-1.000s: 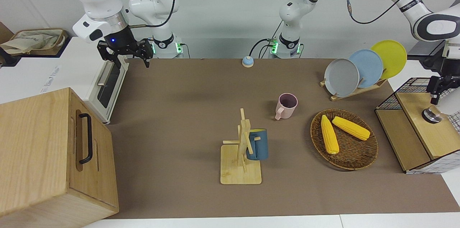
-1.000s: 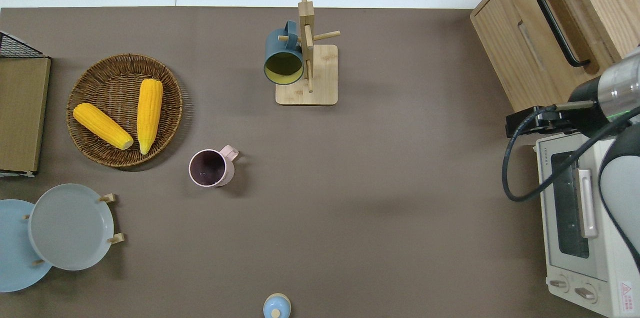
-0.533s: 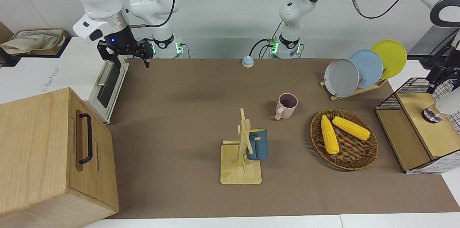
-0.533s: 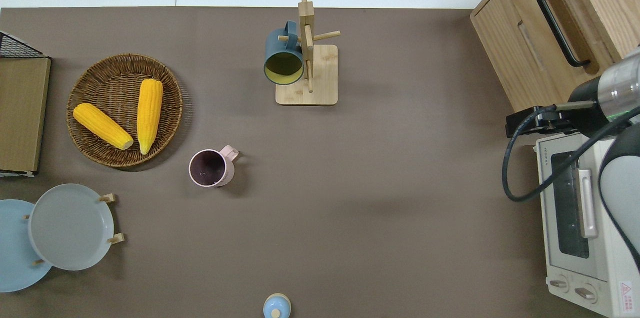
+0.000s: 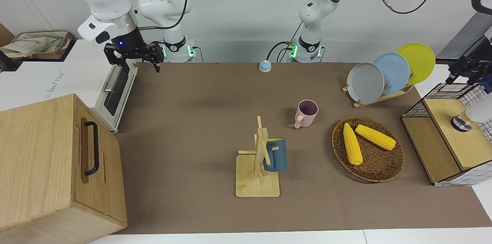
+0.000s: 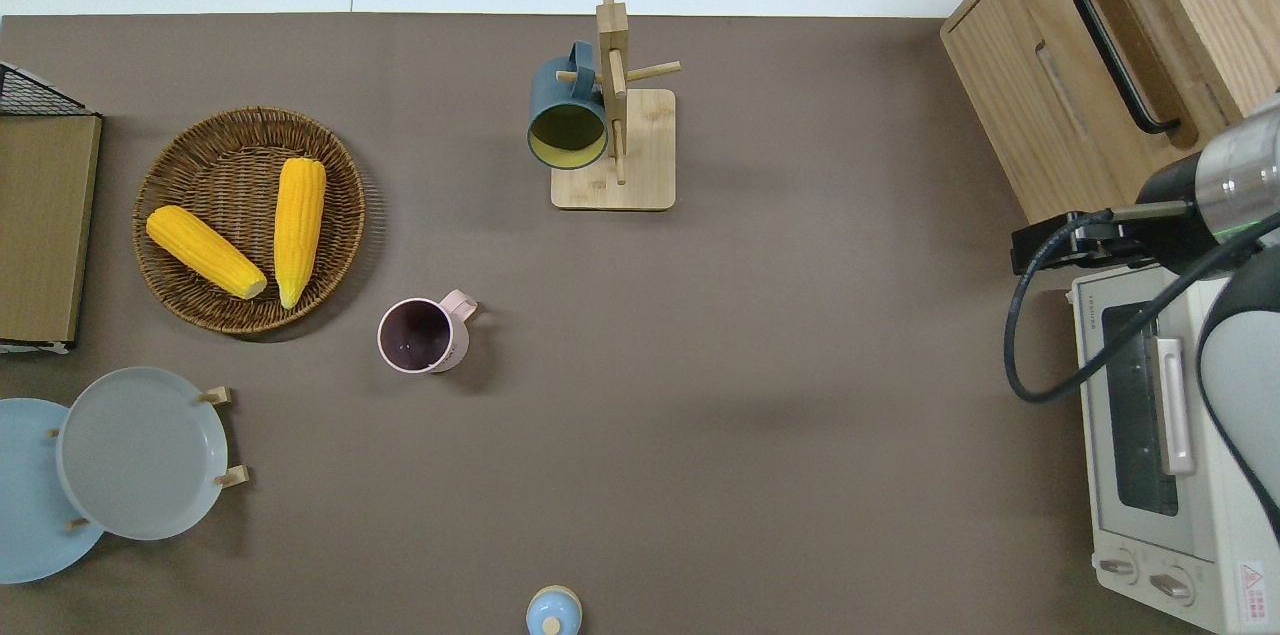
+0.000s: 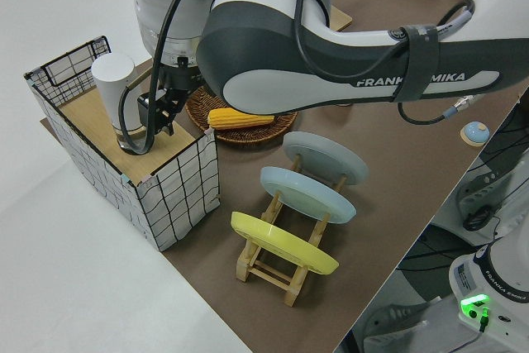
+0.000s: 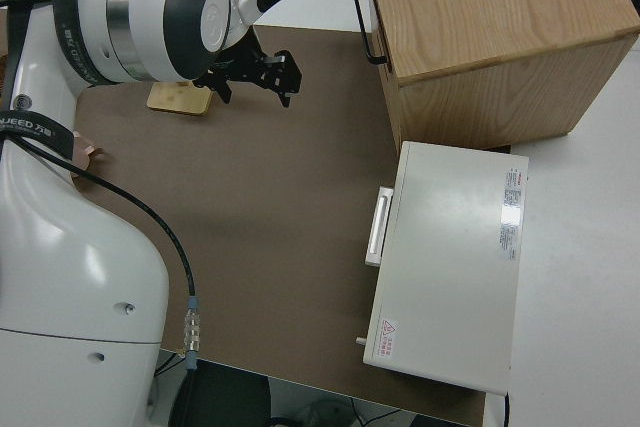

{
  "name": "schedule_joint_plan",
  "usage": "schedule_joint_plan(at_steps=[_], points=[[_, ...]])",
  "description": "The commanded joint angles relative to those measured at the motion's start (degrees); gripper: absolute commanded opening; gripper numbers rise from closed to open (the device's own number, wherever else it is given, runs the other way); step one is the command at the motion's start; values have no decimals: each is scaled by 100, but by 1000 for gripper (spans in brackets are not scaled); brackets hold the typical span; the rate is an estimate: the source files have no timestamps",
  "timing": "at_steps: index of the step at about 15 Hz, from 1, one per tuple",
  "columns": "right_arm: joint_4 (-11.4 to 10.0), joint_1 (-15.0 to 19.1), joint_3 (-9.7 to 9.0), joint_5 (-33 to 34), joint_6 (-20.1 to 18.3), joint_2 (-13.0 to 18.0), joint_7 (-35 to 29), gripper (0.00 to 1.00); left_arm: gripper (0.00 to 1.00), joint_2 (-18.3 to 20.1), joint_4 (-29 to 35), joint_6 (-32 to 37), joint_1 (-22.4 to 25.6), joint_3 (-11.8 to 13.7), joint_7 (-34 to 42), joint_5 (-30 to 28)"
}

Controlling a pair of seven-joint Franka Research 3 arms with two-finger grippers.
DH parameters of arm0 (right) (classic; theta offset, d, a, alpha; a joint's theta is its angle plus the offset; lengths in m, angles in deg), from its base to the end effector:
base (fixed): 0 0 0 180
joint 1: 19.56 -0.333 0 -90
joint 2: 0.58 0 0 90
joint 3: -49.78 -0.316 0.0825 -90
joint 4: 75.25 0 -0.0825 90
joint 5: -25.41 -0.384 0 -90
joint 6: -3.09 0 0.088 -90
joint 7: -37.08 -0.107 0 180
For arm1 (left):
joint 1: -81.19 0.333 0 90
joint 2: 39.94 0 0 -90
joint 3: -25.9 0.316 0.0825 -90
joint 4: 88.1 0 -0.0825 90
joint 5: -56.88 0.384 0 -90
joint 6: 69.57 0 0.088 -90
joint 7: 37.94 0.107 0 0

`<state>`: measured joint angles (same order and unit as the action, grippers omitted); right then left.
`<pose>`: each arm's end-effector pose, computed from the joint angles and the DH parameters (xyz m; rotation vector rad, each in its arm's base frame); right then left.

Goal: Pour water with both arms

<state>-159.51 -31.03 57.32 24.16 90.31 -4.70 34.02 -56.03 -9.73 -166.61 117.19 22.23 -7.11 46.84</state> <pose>0.5704 0.0446 0.6272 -3.1302 -0.0255 0.0318 0.5541 0.3378 0.5653 2.9938 0.0699 0.2094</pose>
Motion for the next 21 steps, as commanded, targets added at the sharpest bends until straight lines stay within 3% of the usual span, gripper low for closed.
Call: schedule_joint_plan(at_steps=[1, 5, 9, 12, 16, 18, 21], points=[[-38, 31, -7, -69, 15, 70, 113, 990, 991, 272, -138, 703, -285, -46, -656, 379], [-38, 31, -7, -69, 15, 70, 113, 990, 993, 632, -121, 1161, -917, -72, -1866, 503], [-38, 31, -7, -69, 15, 70, 113, 990, 993, 738, -94, 1425, -1507, -90, -2739, 503], [-38, 31, 2, -69, 15, 70, 113, 990, 993, 783, -77, 1460, -1859, -90, -3100, 529], [-38, 31, -7, -69, 15, 70, 113, 990, 993, 765, -24, 1364, -2886, -98, -3329, 1399], [-38, 31, -7, -69, 15, 70, 113, 990, 995, 756, -24, 1268, -2958, -116, -3451, 1286], [-38, 31, -7, -69, 15, 70, 113, 990, 995, 792, 73, 742, -3055, -396, -3558, 1215]])
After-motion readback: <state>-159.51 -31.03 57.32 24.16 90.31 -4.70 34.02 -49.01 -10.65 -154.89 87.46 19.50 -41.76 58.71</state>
